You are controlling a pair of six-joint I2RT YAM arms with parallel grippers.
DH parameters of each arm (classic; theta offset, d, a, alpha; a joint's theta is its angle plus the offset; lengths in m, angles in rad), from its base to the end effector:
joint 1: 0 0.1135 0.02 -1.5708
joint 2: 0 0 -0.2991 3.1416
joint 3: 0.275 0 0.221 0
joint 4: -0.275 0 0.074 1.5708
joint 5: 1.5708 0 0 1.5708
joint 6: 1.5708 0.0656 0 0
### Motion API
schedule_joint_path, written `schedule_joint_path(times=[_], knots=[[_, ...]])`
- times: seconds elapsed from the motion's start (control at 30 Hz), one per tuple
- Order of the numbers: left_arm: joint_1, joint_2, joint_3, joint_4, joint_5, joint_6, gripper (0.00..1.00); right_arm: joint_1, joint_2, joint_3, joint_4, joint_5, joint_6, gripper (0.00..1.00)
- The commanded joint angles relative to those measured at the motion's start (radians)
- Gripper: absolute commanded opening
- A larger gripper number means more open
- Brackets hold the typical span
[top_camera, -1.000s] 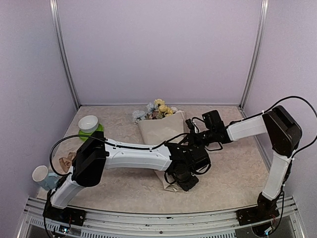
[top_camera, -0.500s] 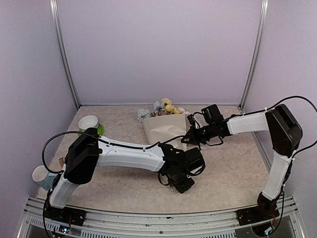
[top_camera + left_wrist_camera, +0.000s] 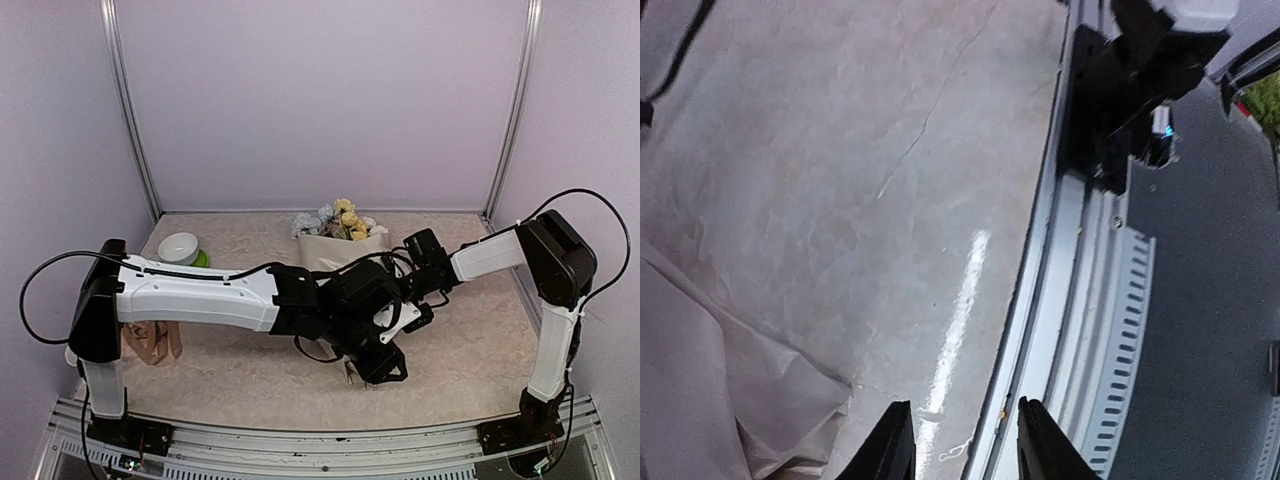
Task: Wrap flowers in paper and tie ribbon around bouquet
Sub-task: Press the fold line on the folded bouquet.
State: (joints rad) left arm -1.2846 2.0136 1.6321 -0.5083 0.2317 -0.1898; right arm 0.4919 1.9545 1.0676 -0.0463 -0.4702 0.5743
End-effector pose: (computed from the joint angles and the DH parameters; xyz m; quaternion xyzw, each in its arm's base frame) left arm 0.1139 -0.4404 0.2532 0.5203 0.7794 -0.3037 0.1723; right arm 0.3313 0.2112 0.1575 -0.0349 0.9257 0.3454 0.1501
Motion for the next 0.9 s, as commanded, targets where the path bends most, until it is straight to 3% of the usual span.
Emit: schedule_joint_path(times=[0.0, 0.17, 0.27, 0.57, 0.87], knots=[[0.056, -0.075, -0.039, 0.059, -0.044, -0.004, 0.32, -0.013, 0.000, -0.027, 0.007, 0.027, 0.005, 0.00], [0.131, 0.035, -0.005, -0.131, -0.325, -0.029, 0.20, -0.008, -0.017, -0.021, -0.001, 0.022, 0.004, 0.00], [0.121, 0.062, -0.020, -0.150, -0.366, -0.007, 0.19, -0.004, -0.028, -0.022, -0.004, 0.022, 0.004, 0.00], [0.051, 0.129, -0.105, -0.219, -0.282, 0.064, 0.19, -0.003, -0.064, -0.013, -0.027, 0.033, -0.001, 0.00], [0.027, 0.039, -0.233, -0.215, -0.092, 0.122, 0.19, -0.003, -0.082, -0.013, -0.039, 0.053, -0.005, 0.00]])
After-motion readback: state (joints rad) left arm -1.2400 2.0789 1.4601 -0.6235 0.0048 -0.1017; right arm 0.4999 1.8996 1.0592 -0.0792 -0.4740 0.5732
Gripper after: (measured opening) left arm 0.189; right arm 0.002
